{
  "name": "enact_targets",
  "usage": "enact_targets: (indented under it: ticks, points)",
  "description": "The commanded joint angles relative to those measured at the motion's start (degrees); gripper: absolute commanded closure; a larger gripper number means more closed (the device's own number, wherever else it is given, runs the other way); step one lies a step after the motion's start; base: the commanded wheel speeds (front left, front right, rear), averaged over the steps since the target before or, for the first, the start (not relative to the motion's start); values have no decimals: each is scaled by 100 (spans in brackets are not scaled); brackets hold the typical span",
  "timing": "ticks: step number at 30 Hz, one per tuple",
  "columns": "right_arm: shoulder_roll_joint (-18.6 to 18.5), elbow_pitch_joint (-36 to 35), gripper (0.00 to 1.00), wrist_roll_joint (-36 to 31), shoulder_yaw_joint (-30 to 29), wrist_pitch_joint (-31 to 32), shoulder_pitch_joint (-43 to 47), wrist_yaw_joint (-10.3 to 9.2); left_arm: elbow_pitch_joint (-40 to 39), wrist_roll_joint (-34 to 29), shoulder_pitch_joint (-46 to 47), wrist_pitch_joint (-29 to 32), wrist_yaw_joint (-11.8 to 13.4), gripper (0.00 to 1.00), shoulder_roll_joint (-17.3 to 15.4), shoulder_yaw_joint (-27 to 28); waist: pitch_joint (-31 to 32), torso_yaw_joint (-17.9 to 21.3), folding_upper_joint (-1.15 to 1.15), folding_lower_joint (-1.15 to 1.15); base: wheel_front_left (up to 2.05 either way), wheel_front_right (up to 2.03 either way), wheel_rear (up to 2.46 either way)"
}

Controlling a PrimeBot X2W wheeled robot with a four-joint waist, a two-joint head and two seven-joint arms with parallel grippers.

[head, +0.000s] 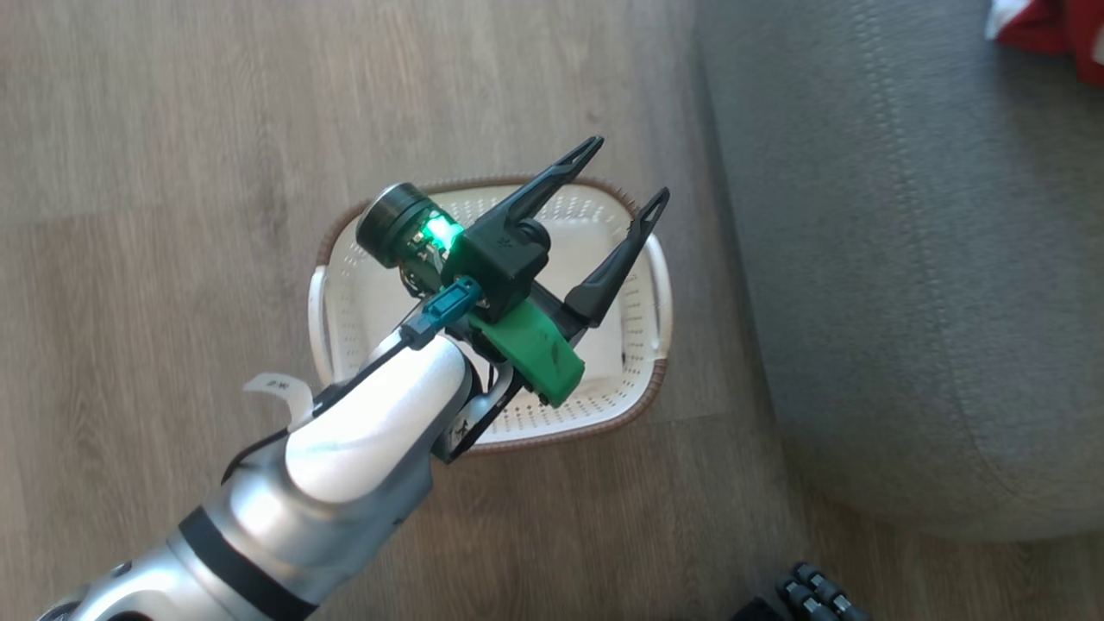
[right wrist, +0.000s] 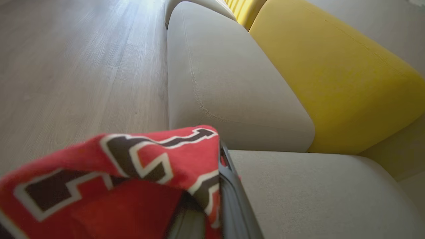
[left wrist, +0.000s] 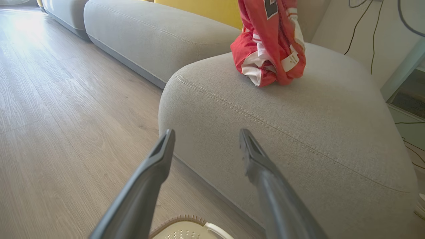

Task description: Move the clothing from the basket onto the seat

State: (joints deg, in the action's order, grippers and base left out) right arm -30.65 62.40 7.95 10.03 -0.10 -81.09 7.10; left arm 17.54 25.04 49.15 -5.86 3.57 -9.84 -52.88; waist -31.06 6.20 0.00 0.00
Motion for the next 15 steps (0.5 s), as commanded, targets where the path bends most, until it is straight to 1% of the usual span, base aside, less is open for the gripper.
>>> enact_targets:
  ticks: [1, 4, 12, 13, 14, 15]
  points:
    - [1, 50, 100, -40, -49, -24, -46, 39, -215, -59, 148, 25, 44, 0, -119, 118, -123, -109, 0, 0, 0, 0, 0]
    - [106, 380, 100, -29, -85, 49, 60, 39, -242, -51, 141, 32, 66, 0, -162, 124, -167, -144, 0, 0, 0, 0, 0]
    - [237, 725, 100, 54, 6, 261, 100, 39, -288, 8, 103, 40, 114, 0, -228, 149, -163, -119, 0, 0, 0, 0, 0]
    - [240, 735, 91, 74, 28, 261, 98, 39, -286, 17, 99, 38, 116, 0, -231, 149, -152, -106, 0, 0, 0, 0, 0]
    - [243, 746, 67, 92, 50, 259, 104, 39, -280, 29, 93, 35, 117, 0, -232, 150, -138, -90, 0, 0, 0, 0, 0]
    - [253, 761, 34, 116, 70, 271, 117, 39, -272, 40, 86, 32, 119, 0, -232, 150, -122, -75, 0, 0, 0, 0, 0]
